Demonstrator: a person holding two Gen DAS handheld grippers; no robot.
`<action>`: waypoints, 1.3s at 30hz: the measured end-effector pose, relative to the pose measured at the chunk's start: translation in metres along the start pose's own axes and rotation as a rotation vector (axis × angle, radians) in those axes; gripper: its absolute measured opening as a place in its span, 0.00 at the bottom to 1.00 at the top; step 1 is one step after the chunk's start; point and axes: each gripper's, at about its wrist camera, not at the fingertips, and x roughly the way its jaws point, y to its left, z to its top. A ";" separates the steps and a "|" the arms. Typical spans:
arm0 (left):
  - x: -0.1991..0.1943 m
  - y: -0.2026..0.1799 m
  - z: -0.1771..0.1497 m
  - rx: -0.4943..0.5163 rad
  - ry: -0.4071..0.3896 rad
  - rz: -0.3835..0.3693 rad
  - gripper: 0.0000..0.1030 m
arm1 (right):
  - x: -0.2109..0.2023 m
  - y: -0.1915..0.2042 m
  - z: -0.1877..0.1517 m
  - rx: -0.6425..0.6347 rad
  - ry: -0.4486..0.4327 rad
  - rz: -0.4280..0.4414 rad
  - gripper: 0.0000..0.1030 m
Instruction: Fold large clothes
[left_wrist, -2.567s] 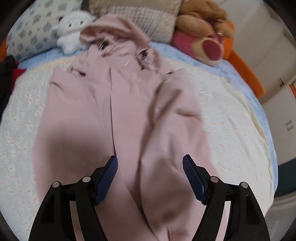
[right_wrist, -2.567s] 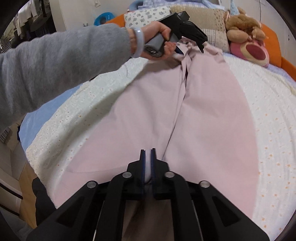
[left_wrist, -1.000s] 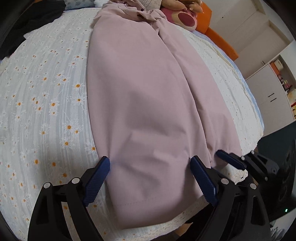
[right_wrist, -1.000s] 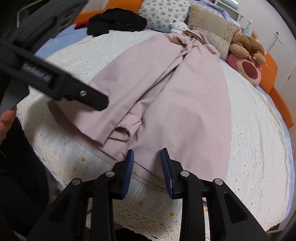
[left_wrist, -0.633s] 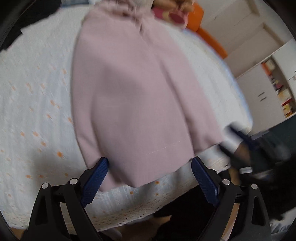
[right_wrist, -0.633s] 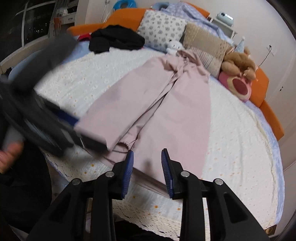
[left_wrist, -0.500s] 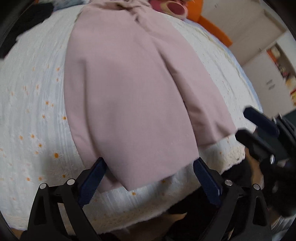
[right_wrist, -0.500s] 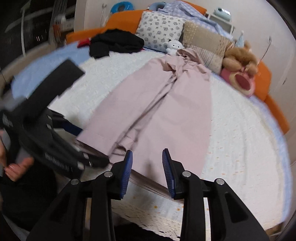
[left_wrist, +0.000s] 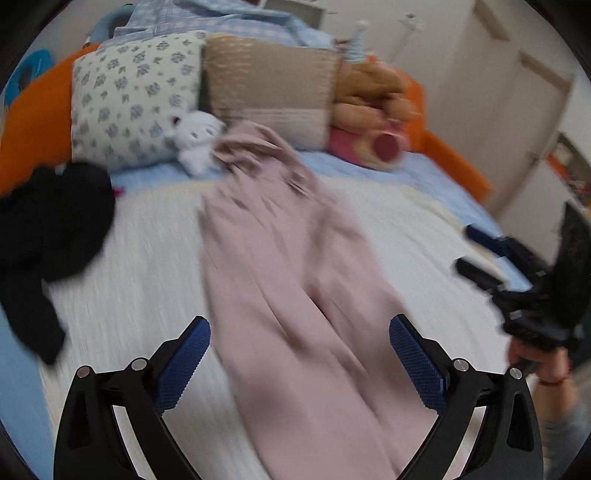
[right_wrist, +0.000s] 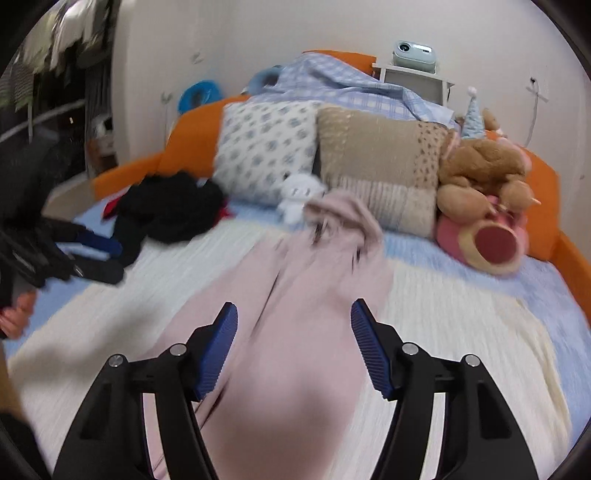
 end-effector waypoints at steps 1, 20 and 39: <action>0.027 0.006 0.025 0.005 -0.005 0.033 0.96 | 0.035 -0.016 0.017 -0.006 -0.015 -0.029 0.60; 0.320 0.102 0.248 0.060 -0.041 0.463 0.96 | 0.421 -0.117 0.090 -0.272 0.234 -0.372 0.54; 0.132 -0.023 0.173 0.213 -0.275 0.264 0.06 | 0.170 -0.110 0.083 -0.097 -0.122 -0.049 0.04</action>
